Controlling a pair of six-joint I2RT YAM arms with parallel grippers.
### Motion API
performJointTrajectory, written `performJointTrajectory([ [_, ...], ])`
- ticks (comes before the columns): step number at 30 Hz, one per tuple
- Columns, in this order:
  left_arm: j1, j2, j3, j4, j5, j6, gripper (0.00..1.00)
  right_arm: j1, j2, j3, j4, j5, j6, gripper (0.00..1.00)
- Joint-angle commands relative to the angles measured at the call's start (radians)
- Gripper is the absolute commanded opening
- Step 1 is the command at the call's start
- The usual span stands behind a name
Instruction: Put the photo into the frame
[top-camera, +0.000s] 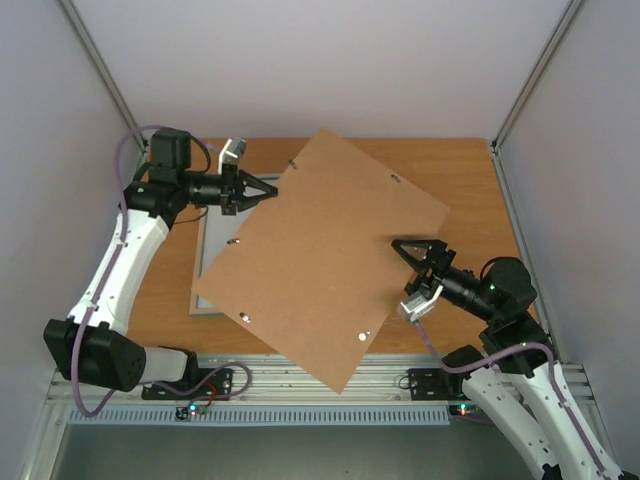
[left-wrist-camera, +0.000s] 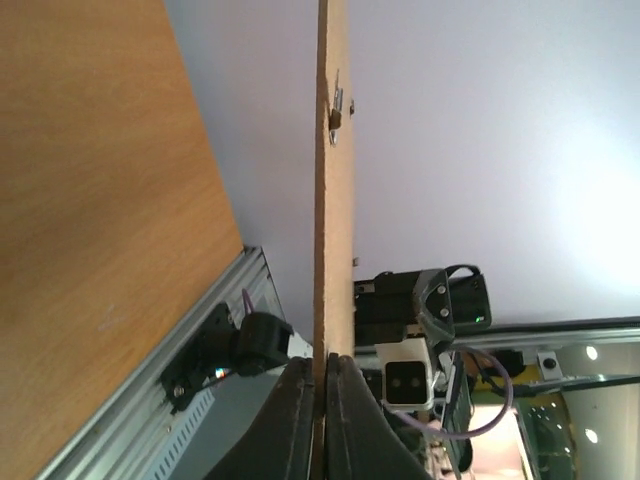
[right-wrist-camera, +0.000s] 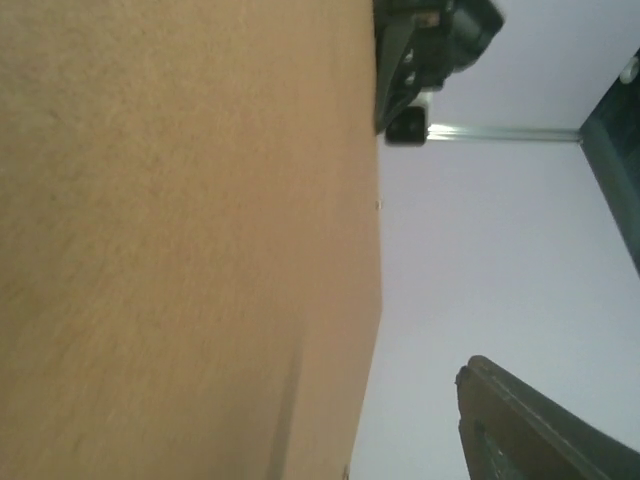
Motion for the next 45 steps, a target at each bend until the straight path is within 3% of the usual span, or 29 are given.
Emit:
performJointTrajectory([
  [1, 0.080, 0.002, 0.101, 0.120, -0.058, 0.027, 0.00, 0.001, 0.011, -0.028, 0.081, 0.190, -0.143, 0.83],
  [3, 0.115, -0.002, 0.153, 0.116, -0.132, 0.047, 0.00, -0.006, 0.021, -0.048, 0.075, 0.268, -0.071, 0.90],
  [6, 0.127, -0.014, 0.264, -0.034, -0.348, 0.253, 0.00, -0.033, 0.060, -0.055, 0.019, 0.344, 0.070, 0.96],
  [10, 0.120, -0.053, 0.263, -0.070, -0.548, 0.388, 0.00, -0.042, 0.215, 0.086, -0.199, 0.427, 0.433, 0.98],
  [12, 0.118, -0.043, 0.281, -0.113, -0.563, 0.440, 0.00, -0.045, 0.337, 0.219, -0.337, 0.427, 0.660, 0.95],
  [16, 0.127, -0.062, 0.244, -0.038, -0.459, 0.383, 0.00, -0.065, 0.562, 0.448, -0.602, 0.197, 1.042, 0.90],
  [22, 0.134, -0.082, 0.110, 0.176, -0.340, 0.128, 0.00, -0.129, 0.749, 0.534, -0.644, -0.148, 1.465, 0.90],
  [26, 0.146, -0.108, 0.002, 0.416, -0.306, -0.041, 0.01, -0.266, 0.789, 0.483, -0.462, -0.347, 1.733, 0.92],
  [31, 0.150, -0.123, -0.094, 0.623, -0.289, -0.256, 0.00, -0.296, 0.812, 0.361, -0.156, -0.458, 2.074, 0.95],
  [34, 0.152, -0.130, -0.103, 0.663, -0.285, -0.287, 0.00, -0.294, 0.833, 0.300, 0.007, -0.431, 2.236, 0.97],
  [39, 0.152, -0.130, -0.101, 0.659, -0.284, -0.297, 0.01, -0.291, 0.909, 0.272, 0.162, -0.437, 2.372, 0.96],
  [45, 0.152, -0.133, -0.117, 0.611, -0.300, -0.263, 0.00, -0.247, 1.007, 0.231, 0.544, -0.518, 2.671, 0.81],
])
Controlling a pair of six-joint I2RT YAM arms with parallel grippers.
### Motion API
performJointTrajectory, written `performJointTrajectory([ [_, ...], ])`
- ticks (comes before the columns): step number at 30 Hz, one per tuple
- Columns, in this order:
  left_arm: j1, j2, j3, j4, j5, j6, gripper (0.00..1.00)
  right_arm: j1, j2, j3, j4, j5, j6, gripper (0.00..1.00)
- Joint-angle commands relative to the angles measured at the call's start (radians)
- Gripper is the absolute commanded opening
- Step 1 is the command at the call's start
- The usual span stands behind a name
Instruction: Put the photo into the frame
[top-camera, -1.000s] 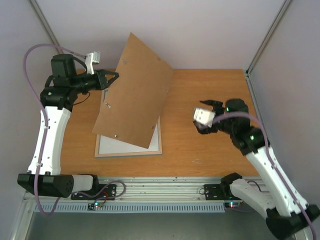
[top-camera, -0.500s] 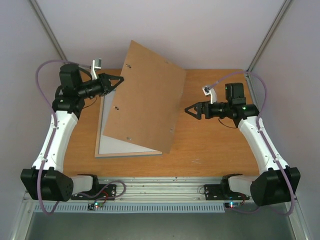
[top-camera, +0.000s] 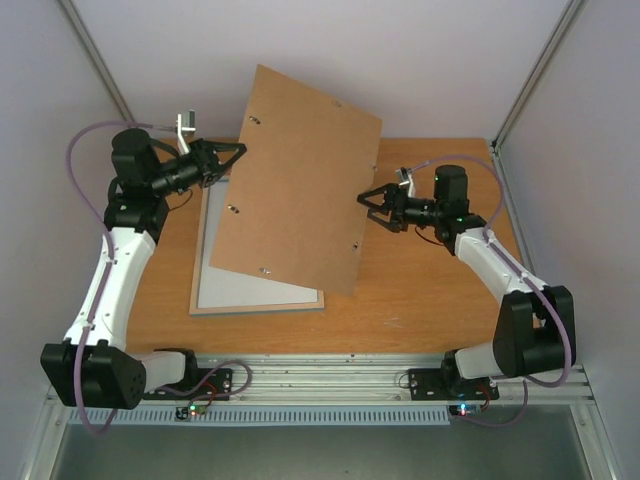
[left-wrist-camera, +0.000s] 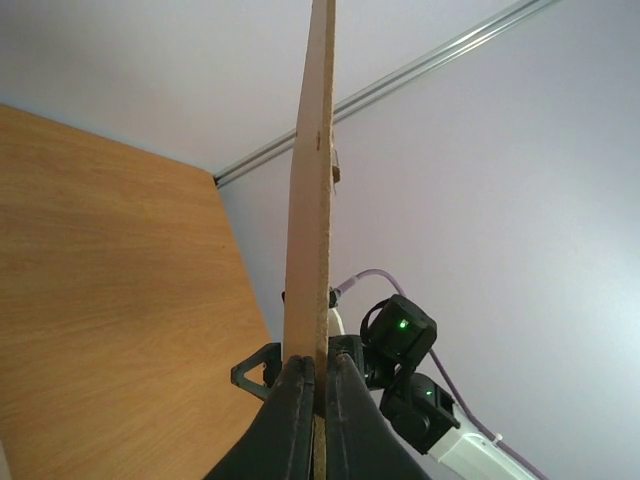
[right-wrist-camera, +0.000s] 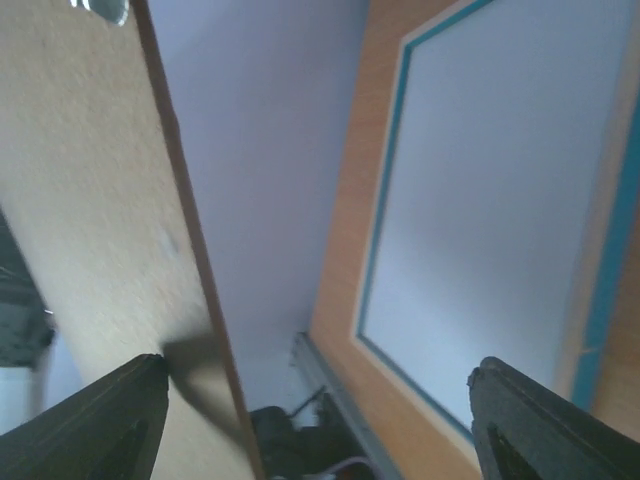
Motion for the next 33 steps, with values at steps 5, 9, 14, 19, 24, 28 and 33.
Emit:
performJointTrajectory([
  [5, 0.006, -0.044, -0.031, 0.074, 0.008, -0.012, 0.01, 0.061, 0.101, -0.063, 0.633, -0.091, 0.475, 0.64],
  [9, 0.006, -0.058, -0.067, 0.072, -0.004, -0.007, 0.00, 0.075, 0.158, -0.074, 0.851, -0.092, 0.630, 0.39],
  [14, 0.007, -0.077, -0.081, -0.068, -0.047, 0.082, 0.02, 0.079, 0.180, -0.087, 0.935, -0.104, 0.686, 0.02],
  [19, 0.009, -0.087, -0.070, -0.301, -0.139, 0.293, 0.25, 0.068, 0.185, -0.124, 0.925, -0.138, 0.644, 0.01],
  [24, 0.060, -0.066, -0.040, -0.548, -0.337, 0.557, 0.65, 0.046, 0.228, -0.142, 0.912, -0.167, 0.608, 0.01],
  [28, 0.160, 0.004, -0.026, -0.640, -0.471, 0.709, 0.72, 0.042, 0.254, -0.145, 0.916, -0.176, 0.594, 0.01],
  [33, 0.281, 0.154, -0.027, -0.646, -0.515, 0.824, 0.73, 0.033, 0.285, -0.157, 0.914, -0.188, 0.566, 0.01],
])
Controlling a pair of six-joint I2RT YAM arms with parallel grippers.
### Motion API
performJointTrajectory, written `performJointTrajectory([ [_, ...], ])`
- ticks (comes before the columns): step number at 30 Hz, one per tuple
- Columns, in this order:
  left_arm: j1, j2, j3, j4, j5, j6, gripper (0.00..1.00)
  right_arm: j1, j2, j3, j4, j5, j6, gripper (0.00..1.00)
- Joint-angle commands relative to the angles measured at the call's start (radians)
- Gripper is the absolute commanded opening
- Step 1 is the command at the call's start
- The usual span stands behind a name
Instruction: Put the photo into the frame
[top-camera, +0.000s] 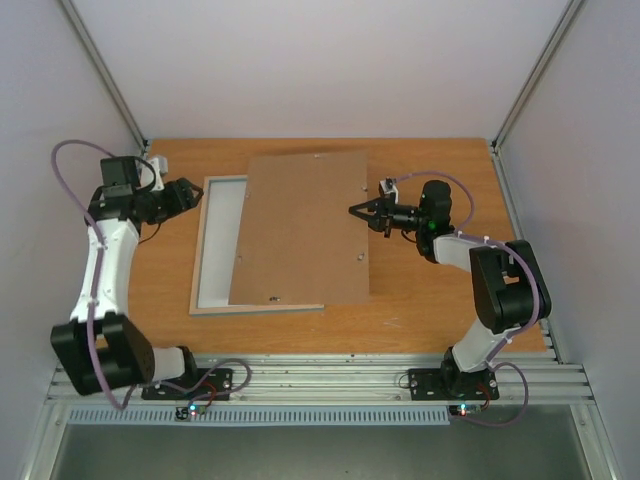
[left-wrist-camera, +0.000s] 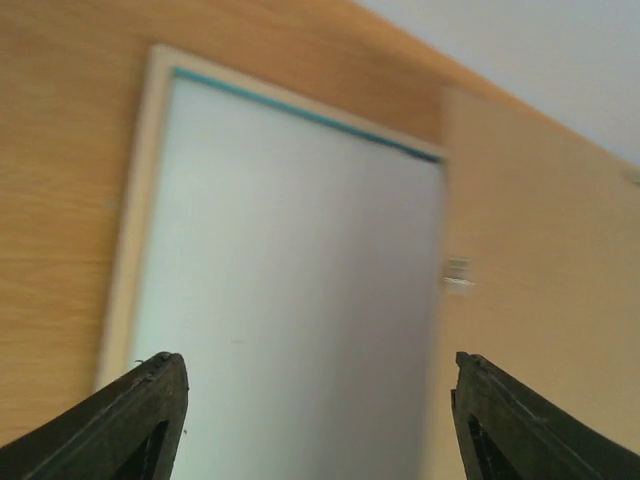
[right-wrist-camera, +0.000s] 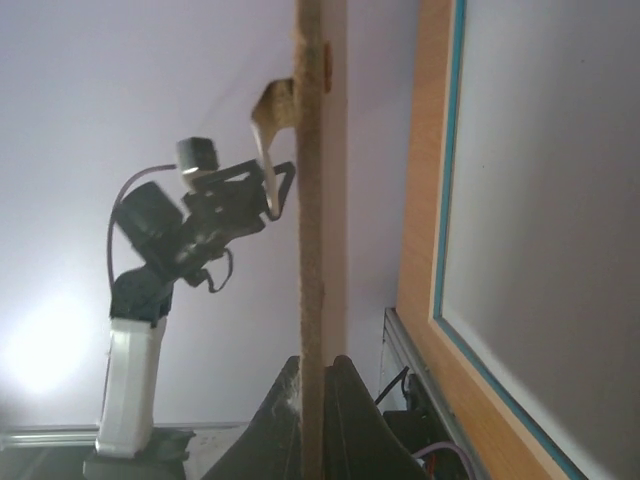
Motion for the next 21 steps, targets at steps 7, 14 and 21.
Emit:
performJointTrajectory([
  [7, 0.095, 0.316, 0.044, -0.076, -0.067, 0.349, 0.73, -0.029, 0.041, -0.002, 0.031, -0.052, -0.084, 0.01],
  [14, 0.095, 0.454, 0.066, -0.064, -0.141, 0.424, 0.72, -0.030, 0.074, -0.003, 0.009, -0.063, -0.135, 0.01],
  [21, 0.093, 0.544, 0.083, -0.057, -0.094, 0.453, 0.65, -0.031, 0.053, -0.002, -0.148, -0.048, -0.261, 0.01],
])
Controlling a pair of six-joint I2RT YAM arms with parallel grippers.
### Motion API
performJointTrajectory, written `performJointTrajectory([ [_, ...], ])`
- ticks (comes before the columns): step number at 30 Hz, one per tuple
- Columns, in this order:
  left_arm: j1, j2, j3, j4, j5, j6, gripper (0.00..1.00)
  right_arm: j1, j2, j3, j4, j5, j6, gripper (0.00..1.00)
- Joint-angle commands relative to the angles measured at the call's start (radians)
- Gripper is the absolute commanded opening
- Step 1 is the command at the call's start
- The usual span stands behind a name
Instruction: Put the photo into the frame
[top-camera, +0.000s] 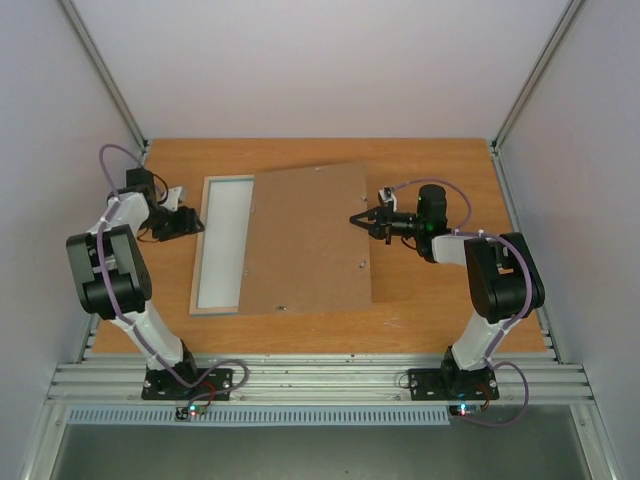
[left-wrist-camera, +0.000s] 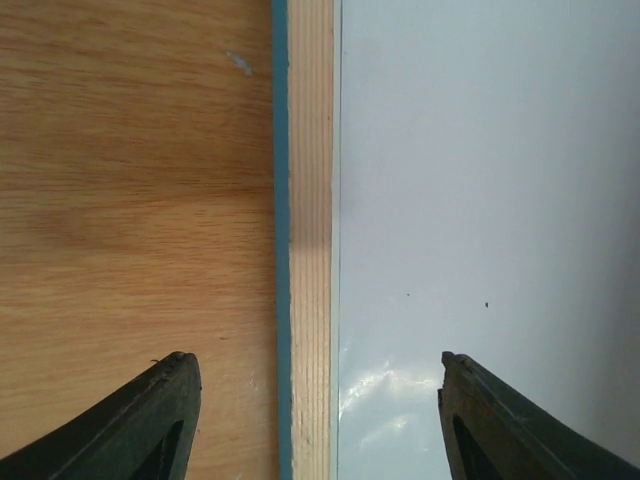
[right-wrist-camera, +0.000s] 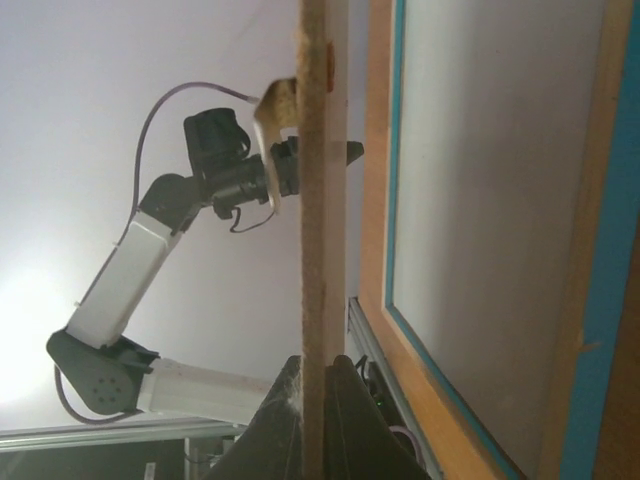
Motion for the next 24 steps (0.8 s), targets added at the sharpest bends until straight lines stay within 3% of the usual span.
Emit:
performJointTrajectory([
  [1, 0.001, 0.046, 0.028, 0.014, 0.042, 0.054, 0.64, -0.006, -0.023, 0.006, -0.069, -0.025, -0.110, 0.01],
  [7, -0.037, 0.075, 0.016, 0.013, 0.125, 0.084, 0.54, -0.009, -0.006, 0.008, -0.096, -0.027, -0.140, 0.01],
  [19, -0.152, 0.072, -0.049, 0.081, 0.135, 0.091, 0.38, -0.070, -0.031, -0.015, -0.211, -0.039, -0.225, 0.01],
  [24, -0.131, 0.005, -0.036, 0.122, 0.077, 0.029, 0.43, -0.072, -0.045, -0.017, -0.219, -0.041, -0.231, 0.01],
])
